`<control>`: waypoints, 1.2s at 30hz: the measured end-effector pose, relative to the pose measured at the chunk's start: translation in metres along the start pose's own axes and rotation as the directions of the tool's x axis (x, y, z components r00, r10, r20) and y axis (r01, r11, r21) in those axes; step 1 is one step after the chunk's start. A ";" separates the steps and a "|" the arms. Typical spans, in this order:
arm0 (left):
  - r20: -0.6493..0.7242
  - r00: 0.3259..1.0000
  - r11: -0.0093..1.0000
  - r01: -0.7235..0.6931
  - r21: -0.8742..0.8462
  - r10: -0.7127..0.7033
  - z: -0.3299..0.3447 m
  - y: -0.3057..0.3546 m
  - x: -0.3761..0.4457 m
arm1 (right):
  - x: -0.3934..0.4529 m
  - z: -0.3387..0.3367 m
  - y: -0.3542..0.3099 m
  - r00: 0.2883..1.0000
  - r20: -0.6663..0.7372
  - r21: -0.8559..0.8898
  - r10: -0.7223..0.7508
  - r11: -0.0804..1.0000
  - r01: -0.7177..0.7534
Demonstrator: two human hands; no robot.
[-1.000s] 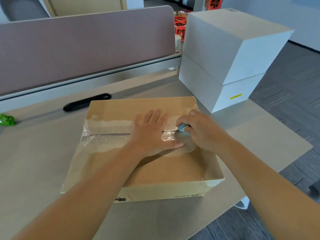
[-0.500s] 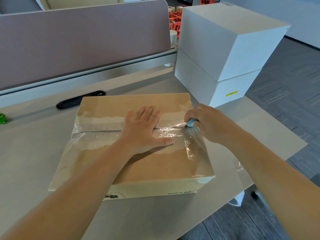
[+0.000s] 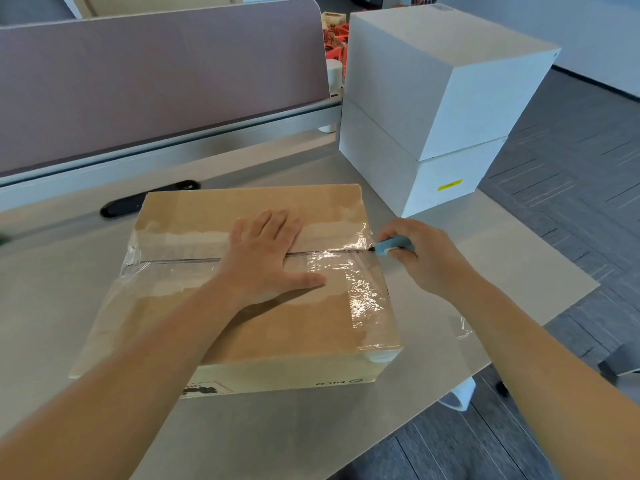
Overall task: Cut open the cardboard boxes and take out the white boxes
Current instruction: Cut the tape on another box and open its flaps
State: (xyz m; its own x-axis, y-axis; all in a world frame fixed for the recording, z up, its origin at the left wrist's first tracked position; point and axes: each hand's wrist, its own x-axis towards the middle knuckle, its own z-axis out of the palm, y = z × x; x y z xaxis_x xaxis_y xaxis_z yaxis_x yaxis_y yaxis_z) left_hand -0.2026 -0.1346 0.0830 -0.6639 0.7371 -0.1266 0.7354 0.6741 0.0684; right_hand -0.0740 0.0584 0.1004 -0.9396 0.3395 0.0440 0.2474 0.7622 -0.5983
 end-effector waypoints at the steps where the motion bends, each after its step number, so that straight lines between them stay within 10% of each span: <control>1: 0.001 1.000 1.000 0.002 -0.002 -0.002 0.000 0.000 0.000 | -0.001 -0.001 0.001 1.000 -0.019 0.021 0.010 1.000 -0.009; 16: 0.076 0.986 0.981 -0.135 -0.137 0.147 -0.028 -0.048 -0.024 | -0.041 0.062 -0.092 0.882 -0.357 0.590 0.307 0.806 -0.042; 27: 0.029 0.975 0.975 -0.222 0.035 0.221 -0.015 -0.095 -0.031 | -0.046 0.097 -0.118 0.791 -0.542 0.457 0.283 0.889 -0.005; 36: -0.084 0.988 0.991 0.124 -0.051 -0.128 -0.001 -0.085 -0.050 | 0.004 0.085 -0.097 0.824 -0.540 0.368 0.169 0.929 0.050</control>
State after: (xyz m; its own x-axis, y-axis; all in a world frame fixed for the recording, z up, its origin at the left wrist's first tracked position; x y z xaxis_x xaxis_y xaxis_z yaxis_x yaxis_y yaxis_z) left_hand -0.2323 -0.2289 0.0845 -0.7618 0.6458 -0.0505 0.6393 0.7621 0.1026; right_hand -0.1221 -0.0610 0.0911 -0.6048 0.7067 0.3671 0.0958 0.5222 -0.8475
